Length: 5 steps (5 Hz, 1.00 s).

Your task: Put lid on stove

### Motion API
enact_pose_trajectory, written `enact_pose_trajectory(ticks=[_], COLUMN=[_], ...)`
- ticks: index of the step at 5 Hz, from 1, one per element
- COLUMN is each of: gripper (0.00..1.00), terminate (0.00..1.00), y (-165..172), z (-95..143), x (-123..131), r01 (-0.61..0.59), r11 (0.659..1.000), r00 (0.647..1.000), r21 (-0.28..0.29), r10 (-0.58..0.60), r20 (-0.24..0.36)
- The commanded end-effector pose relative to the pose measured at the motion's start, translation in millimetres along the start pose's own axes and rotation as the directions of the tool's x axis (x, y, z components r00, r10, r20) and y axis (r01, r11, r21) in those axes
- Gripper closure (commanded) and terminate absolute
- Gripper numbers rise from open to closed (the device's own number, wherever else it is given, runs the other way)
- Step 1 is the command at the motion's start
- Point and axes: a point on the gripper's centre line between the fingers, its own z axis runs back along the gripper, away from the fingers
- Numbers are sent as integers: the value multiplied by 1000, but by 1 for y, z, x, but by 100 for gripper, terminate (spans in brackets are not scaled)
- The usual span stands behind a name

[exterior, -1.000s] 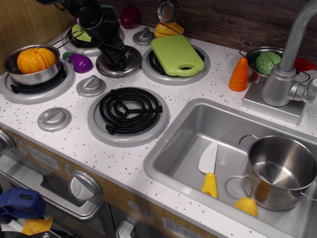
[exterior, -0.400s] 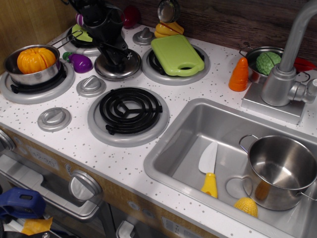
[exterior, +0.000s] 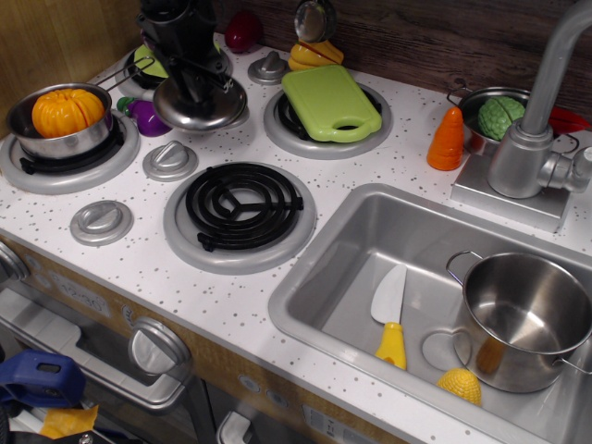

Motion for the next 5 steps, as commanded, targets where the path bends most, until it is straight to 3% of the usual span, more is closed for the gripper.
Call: enact_pose_trajectory(ticks=[1, 4, 5], gripper=[100, 100, 100], terminate=[0, 0, 100], y=[-16, -70, -85], z=[41, 56, 58], x=[-4, -33, -41], r01=[-82, -244, -288], r11=[995, 967, 953], r00=[996, 970, 957], r21=[49, 72, 93], r10=[79, 242, 285], r20=[45, 40, 46])
